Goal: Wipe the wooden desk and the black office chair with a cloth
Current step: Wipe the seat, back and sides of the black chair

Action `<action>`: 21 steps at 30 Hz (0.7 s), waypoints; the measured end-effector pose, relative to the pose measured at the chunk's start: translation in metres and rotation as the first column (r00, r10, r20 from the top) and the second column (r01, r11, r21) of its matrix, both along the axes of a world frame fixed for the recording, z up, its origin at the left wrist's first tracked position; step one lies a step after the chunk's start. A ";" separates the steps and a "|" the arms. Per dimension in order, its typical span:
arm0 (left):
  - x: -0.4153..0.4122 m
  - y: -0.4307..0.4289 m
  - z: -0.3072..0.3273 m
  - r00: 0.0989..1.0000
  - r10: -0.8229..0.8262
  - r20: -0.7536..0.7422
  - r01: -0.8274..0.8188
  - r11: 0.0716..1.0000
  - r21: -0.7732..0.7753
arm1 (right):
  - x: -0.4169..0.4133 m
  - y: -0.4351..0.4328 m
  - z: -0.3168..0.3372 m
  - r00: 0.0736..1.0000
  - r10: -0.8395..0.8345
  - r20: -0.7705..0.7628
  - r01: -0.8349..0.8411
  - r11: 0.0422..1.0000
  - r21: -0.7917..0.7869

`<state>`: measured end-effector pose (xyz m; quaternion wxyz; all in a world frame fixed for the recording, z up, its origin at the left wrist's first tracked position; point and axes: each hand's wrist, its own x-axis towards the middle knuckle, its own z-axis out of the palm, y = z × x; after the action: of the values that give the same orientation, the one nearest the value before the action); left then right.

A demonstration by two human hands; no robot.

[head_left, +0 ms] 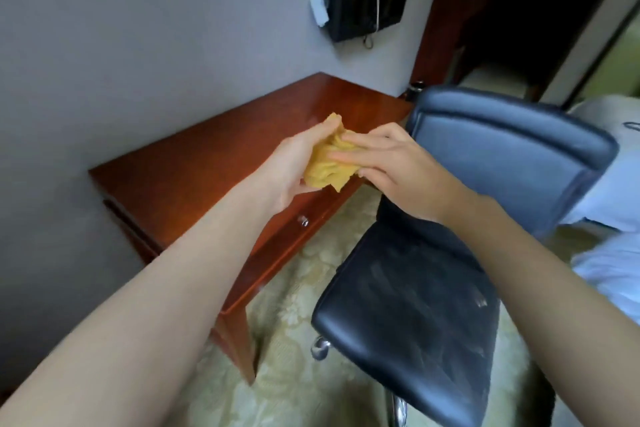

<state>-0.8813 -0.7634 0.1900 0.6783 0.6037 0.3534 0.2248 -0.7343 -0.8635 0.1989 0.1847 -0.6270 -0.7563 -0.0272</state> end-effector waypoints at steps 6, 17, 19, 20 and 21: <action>0.075 -0.036 0.101 0.991 -0.130 -0.012 0.128 0.953 0.274 | 0.040 -0.065 0.068 0.974 -0.226 0.000 0.219 0.947 0.235; 0.160 -0.115 0.157 0.901 -0.425 0.091 0.290 0.744 0.602 | 0.112 -0.173 0.081 0.520 -0.188 -0.833 0.488 0.866 0.109; 0.168 -0.125 0.157 0.887 -0.446 0.119 0.294 0.744 0.600 | 0.118 -0.182 0.075 0.414 -0.141 -0.899 0.542 0.832 0.118; 0.170 -0.128 0.156 0.884 -0.451 0.120 0.297 0.742 0.602 | 0.121 -0.188 0.073 0.359 -0.113 -0.926 0.564 0.817 0.119; 0.172 -0.131 0.154 0.884 -0.454 0.112 0.302 0.738 0.603 | 0.123 -0.192 0.072 0.302 -0.092 -0.949 0.583 0.805 0.108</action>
<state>-0.7097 -0.8942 0.3442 0.5372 0.8038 0.0495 0.2508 -0.6114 -1.0559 0.2714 0.6930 -0.6243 -0.3422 0.1140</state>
